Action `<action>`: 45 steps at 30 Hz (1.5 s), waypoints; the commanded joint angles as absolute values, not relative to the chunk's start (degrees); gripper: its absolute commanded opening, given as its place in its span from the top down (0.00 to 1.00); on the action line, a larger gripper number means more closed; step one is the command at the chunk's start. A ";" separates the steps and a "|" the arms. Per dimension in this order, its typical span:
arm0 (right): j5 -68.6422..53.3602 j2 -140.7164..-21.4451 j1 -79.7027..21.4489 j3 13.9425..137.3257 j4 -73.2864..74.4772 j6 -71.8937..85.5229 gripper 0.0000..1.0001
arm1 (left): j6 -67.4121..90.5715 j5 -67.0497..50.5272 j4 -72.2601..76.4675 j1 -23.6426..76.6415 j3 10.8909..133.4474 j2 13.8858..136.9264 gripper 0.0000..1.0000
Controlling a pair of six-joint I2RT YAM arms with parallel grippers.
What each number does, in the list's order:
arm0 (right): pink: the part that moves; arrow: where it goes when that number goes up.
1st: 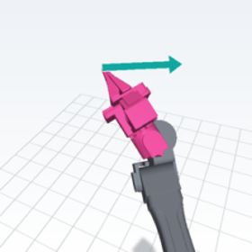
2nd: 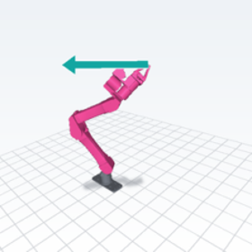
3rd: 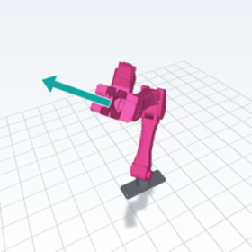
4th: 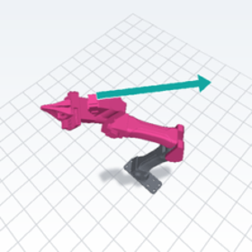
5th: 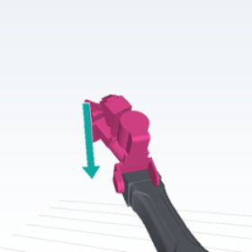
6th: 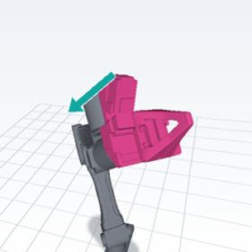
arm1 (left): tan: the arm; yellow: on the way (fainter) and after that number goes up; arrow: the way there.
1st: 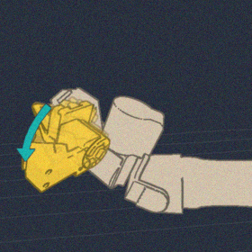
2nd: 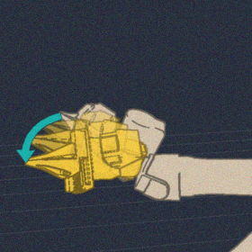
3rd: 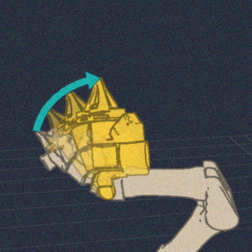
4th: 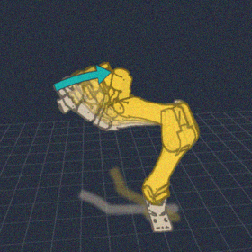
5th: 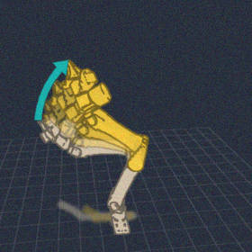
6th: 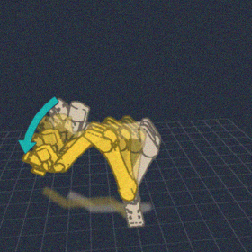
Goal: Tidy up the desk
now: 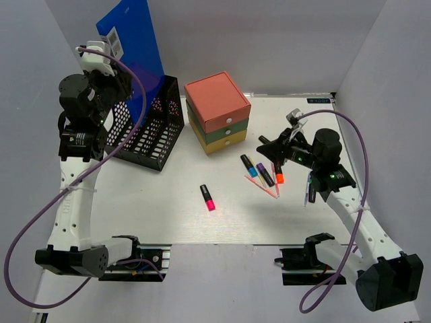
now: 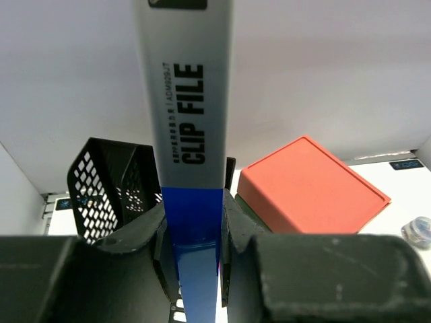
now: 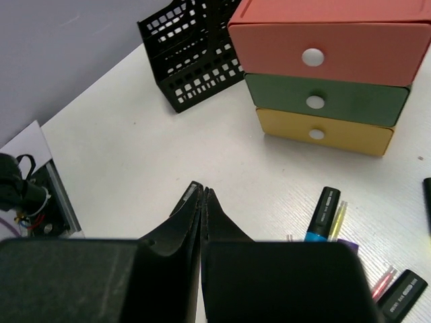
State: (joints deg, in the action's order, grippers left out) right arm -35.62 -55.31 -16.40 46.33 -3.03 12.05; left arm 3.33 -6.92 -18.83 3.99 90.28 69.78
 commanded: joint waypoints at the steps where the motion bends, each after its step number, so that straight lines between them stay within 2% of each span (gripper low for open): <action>1: -41.21 -54.05 -15.73 45.18 -7.91 10.81 1.00 | 1.06 -6.76 -15.03 4.13 91.06 68.81 1.00; 4: -42.80 -53.97 -15.56 44.82 -8.17 9.67 1.00 | 0.79 -8.44 -13.37 4.13 86.69 68.47 1.00; 9: -43.86 -53.18 -14.77 44.03 -7.91 7.91 1.00 | 0.27 -10.46 4.38 3.43 70.86 61.09 1.00; 13: -44.64 -53.17 -14.33 43.86 -7.82 7.56 1.00 | -1.74 -11.86 1.42 3.43 71.10 63.10 1.00; 24: -45.53 -53.44 -12.92 42.72 -8.26 6.77 1.00 | -3.43 -13.53 8.78 3.43 64.61 66.62 1.00; 45: -49.13 -55.81 -12.04 41.40 -8.70 5.01 1.00 | -0.79 -19.16 31.64 2.90 43.42 68.11 1.00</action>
